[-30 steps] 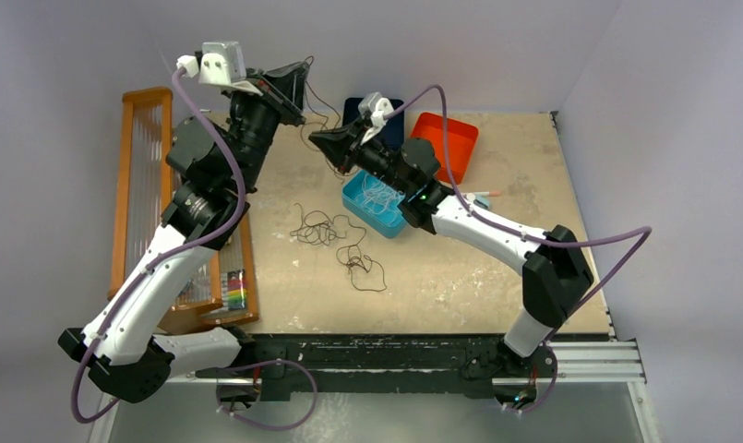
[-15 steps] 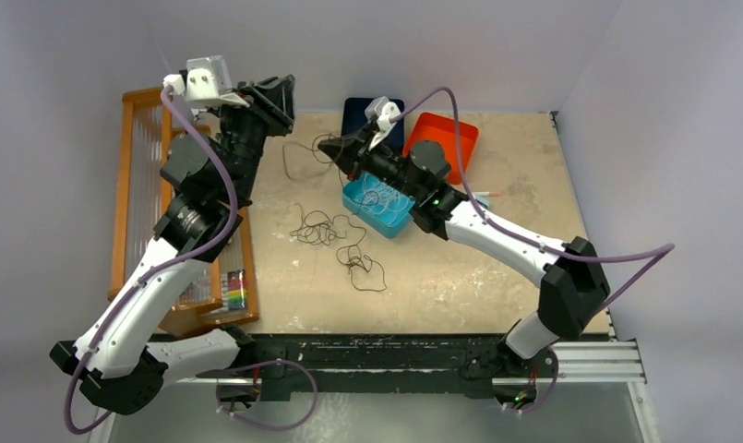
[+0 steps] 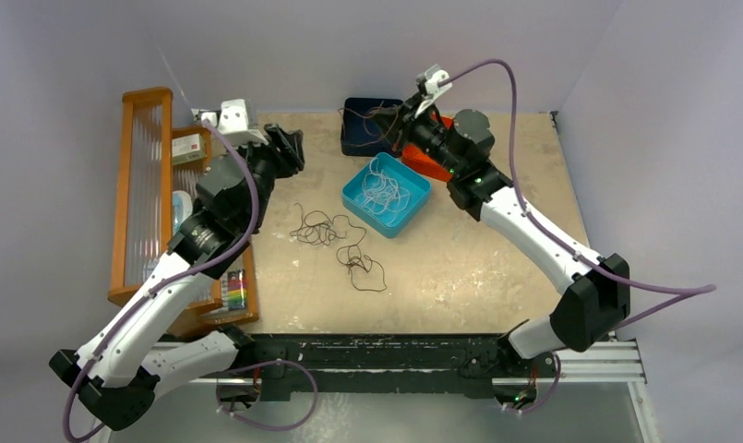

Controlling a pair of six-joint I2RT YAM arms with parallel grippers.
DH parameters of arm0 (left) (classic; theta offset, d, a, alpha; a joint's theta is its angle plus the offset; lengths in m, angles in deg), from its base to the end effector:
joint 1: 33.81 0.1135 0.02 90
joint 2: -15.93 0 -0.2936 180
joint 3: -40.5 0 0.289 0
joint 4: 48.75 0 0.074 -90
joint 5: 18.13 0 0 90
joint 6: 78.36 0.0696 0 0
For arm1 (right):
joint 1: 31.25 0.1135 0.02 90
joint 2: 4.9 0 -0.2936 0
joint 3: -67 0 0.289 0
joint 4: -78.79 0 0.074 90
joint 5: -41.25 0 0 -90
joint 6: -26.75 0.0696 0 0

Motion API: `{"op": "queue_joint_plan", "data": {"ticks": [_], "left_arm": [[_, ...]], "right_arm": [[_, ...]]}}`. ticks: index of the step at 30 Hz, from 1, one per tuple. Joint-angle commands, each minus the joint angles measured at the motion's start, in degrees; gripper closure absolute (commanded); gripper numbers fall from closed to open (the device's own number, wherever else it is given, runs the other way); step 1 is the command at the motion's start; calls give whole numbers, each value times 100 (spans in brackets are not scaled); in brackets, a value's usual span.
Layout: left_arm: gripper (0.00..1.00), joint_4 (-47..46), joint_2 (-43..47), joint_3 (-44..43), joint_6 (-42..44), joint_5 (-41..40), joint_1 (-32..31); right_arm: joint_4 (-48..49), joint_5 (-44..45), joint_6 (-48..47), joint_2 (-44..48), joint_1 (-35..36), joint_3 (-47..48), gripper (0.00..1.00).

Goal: Untangle the cables

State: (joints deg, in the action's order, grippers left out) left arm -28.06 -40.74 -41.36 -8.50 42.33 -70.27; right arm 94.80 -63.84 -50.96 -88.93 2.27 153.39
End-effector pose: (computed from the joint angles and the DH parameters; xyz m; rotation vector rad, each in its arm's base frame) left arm 0.2249 -0.1235 0.4924 -0.2047 1.5023 -0.4093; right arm 0.3337 0.2427 0.4619 -0.4692 1.2214 0.8511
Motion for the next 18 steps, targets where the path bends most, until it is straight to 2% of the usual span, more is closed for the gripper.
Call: {"op": "queue_joint_plan", "data": {"ticks": [1, 7, 8, 10, 18], "left_arm": [[51, 69, -40, 282, -360, -156, 8], [50, 162, -494, 629, -681, -241, 8], [46, 153, -582, 682, -708, -180, 8], [41, 142, -765, 788, -771, -22, 22], [40, 249, -1646, 1003, -1182, 905, 332]], "right_arm": [[-668, -59, -164, 103, -274, 597, 100], [-1660, 102, -514, -300, -581, 1401, 100], [-1739, 168, -533, -355, -640, 1482, 100], [-1821, 286, -527, -450, -762, 1588, 100], [-2306, 108, -437, -1290, -1423, 2497, 100]]}}
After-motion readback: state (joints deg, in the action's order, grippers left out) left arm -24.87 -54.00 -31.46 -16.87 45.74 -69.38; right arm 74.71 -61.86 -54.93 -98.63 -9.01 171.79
